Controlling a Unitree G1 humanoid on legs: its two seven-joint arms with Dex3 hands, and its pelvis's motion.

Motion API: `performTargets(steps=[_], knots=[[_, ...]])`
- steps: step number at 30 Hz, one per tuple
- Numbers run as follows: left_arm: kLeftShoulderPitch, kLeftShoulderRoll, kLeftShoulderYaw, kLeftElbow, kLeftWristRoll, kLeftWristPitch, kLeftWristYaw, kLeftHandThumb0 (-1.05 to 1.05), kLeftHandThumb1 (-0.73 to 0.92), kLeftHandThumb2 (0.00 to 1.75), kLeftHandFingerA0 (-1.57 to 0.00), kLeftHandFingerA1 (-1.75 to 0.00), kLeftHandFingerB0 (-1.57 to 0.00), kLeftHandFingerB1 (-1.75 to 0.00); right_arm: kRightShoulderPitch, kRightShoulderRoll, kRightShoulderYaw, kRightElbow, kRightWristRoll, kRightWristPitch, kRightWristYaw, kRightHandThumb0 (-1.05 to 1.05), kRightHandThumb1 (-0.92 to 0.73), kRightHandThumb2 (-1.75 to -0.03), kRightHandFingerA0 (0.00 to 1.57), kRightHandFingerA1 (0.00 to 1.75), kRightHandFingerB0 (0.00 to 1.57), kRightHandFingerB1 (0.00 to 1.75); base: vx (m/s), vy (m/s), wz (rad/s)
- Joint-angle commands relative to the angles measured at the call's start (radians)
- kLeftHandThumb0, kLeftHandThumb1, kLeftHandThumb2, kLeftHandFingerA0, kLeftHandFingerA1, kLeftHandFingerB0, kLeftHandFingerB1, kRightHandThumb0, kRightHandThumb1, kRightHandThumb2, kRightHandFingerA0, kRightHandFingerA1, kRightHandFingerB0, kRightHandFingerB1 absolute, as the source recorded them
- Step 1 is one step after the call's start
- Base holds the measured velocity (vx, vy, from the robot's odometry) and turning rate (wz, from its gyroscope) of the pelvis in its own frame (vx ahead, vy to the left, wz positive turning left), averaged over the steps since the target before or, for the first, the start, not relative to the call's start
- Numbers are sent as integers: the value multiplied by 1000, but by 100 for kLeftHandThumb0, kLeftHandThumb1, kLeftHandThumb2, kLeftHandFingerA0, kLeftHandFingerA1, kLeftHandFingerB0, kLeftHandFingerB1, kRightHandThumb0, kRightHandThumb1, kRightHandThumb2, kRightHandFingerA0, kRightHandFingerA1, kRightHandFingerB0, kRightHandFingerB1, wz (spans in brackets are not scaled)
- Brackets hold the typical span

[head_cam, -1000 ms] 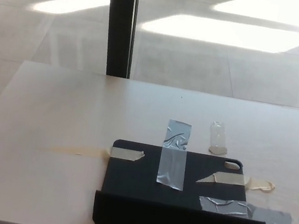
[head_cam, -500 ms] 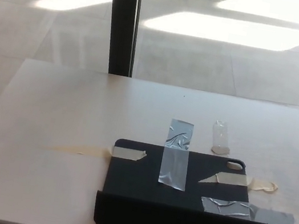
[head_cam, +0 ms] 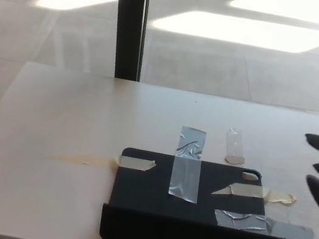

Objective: The robot uses its right hand to open a folded tablet cover kept in the middle of the desk

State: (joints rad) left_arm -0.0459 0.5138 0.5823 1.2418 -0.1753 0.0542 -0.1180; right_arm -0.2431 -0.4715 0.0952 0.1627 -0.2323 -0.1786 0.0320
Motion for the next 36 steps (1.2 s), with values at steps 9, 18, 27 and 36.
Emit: performTargets(steps=[9,18,27,36], knots=[[-4,53,11,25,-37,16,-19,-90,92,70,-71,-77,-46,-62,-158,-25,529,48,-642,-57,14,-90,-92,-71,41,54,32,36,0,0,0],[-14,58,12,19,-39,22,-24,-90,92,70,-69,-76,-45,-63,-191,9,667,75,-690,-29,38,-92,-92,-71,48,64,30,39,0,0,0],[-23,62,-3,18,-25,14,-31,-90,92,71,-70,-76,-44,-62,-181,43,849,238,-851,72,-91,-95,-92,-74,59,90,32,45,0,0,0],[-46,73,-18,22,-12,13,-27,-93,92,70,-74,-75,-44,-61,-65,-1,732,142,-716,92,-214,-86,-76,-118,55,77,29,54,0,0,0]])
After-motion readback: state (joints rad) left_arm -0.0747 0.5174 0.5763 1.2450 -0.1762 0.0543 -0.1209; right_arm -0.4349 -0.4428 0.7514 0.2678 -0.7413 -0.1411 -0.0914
